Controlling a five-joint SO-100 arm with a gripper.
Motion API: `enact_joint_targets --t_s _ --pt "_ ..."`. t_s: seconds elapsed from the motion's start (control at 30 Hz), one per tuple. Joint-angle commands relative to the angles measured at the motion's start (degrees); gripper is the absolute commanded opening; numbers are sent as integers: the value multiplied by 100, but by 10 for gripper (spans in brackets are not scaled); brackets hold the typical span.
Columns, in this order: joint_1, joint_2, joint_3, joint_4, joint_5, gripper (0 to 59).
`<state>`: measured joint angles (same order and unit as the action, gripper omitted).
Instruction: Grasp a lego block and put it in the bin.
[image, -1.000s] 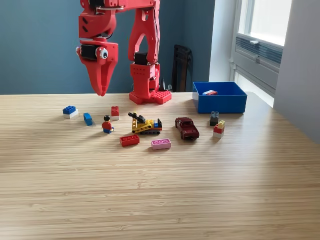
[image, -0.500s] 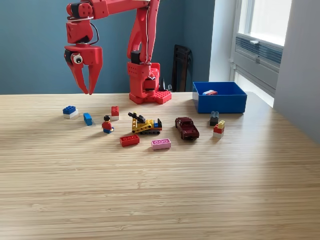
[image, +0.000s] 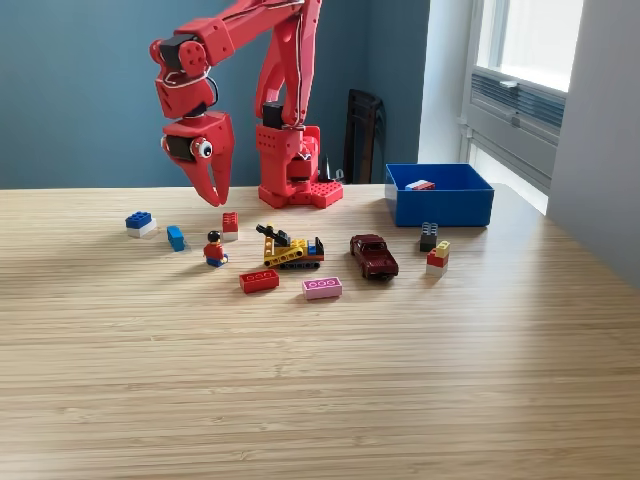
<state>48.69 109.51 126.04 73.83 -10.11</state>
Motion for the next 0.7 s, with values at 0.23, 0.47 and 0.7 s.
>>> enact_joint_targets --t_s 0.23,0.47,0.7 --pt "-264 308 -123 26 -800 266" --pt "-703 308 123 0 -1274 287" --pt "-1125 308 729 -220 -1283 291"
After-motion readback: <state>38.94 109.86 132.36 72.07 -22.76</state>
